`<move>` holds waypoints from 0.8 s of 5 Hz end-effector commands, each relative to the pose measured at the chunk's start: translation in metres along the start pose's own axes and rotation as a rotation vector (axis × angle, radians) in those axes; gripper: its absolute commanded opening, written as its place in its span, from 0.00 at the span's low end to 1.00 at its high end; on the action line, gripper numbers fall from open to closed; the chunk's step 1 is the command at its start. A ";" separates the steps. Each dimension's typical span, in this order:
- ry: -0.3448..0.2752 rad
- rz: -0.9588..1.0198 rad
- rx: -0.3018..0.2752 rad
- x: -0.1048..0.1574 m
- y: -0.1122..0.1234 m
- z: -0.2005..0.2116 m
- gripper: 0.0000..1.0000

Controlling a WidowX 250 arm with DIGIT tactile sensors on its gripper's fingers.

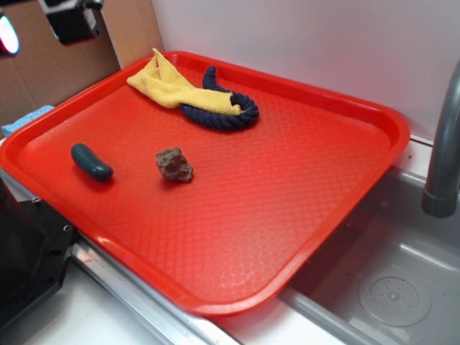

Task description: Grab the plastic pickle.

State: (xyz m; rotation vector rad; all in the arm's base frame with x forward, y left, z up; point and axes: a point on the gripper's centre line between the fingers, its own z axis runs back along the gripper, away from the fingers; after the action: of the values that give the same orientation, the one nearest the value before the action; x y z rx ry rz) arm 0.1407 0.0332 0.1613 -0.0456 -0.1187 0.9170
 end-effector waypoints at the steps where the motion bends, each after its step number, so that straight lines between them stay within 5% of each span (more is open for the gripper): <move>1: -0.120 0.393 0.010 0.022 0.020 -0.045 1.00; 4: -0.200 0.475 0.083 0.019 0.025 -0.119 1.00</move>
State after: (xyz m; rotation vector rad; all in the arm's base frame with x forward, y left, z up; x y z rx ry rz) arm 0.1505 0.0615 0.0362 0.1067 -0.2403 1.3959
